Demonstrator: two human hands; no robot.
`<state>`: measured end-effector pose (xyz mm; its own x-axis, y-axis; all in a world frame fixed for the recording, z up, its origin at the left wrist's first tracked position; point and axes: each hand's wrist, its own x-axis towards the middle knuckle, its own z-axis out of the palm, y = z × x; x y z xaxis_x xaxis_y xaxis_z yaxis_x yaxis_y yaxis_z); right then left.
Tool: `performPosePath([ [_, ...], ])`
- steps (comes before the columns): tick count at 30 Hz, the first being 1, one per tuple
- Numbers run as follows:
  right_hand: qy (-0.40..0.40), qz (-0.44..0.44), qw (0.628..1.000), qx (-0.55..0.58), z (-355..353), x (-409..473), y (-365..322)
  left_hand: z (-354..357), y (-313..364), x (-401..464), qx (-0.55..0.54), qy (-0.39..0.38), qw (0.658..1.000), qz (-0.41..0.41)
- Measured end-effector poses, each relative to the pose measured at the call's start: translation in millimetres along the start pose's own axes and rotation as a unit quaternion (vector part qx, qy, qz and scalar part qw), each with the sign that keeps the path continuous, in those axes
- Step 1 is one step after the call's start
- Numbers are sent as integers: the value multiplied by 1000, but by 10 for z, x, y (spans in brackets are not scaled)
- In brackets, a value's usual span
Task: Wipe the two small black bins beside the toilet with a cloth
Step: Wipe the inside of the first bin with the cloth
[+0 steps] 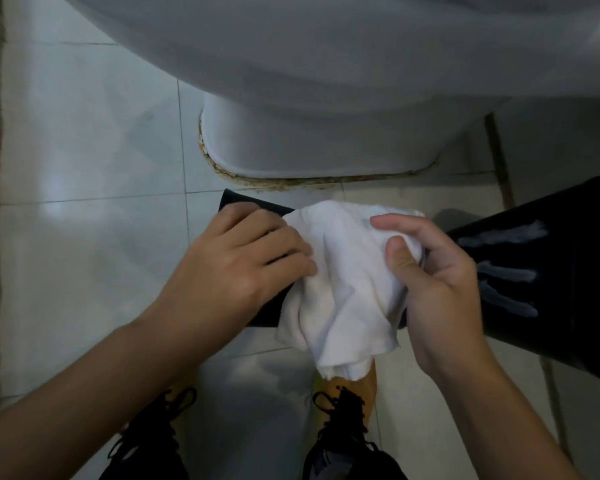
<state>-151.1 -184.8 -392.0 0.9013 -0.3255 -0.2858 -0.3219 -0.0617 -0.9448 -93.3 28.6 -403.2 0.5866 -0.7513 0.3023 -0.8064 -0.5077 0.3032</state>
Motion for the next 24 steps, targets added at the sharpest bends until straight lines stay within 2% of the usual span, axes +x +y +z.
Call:
performPosePath([
  [3,-7,-25,995,-100,-79,83,60,23,-3,-20,-47,24,998,-28],
  [8,-5,-82,948,-306,-76,110,111,36,5,-4,-167,86,960,-208],
  [11,22,-189,905,-380,-9,-64,-48,49,22,36,-213,79,942,-247],
  [13,-60,-228,888,-395,106,-239,-179,31,8,84,-248,82,928,-267],
  [15,-150,-231,847,-454,246,-370,-146,-1,16,154,-288,90,910,-284],
  [17,-154,-245,806,-516,333,-381,-33,-24,39,226,-324,96,892,-302],
  [18,-140,-245,806,-521,341,-352,3,-28,48,250,-344,97,880,-314],
  [20,-119,-262,829,-479,286,-276,18,-21,50,266,-367,98,865,-329],
  [24,-83,-303,884,-347,150,-171,-70,11,51,216,-354,101,869,-331],
])
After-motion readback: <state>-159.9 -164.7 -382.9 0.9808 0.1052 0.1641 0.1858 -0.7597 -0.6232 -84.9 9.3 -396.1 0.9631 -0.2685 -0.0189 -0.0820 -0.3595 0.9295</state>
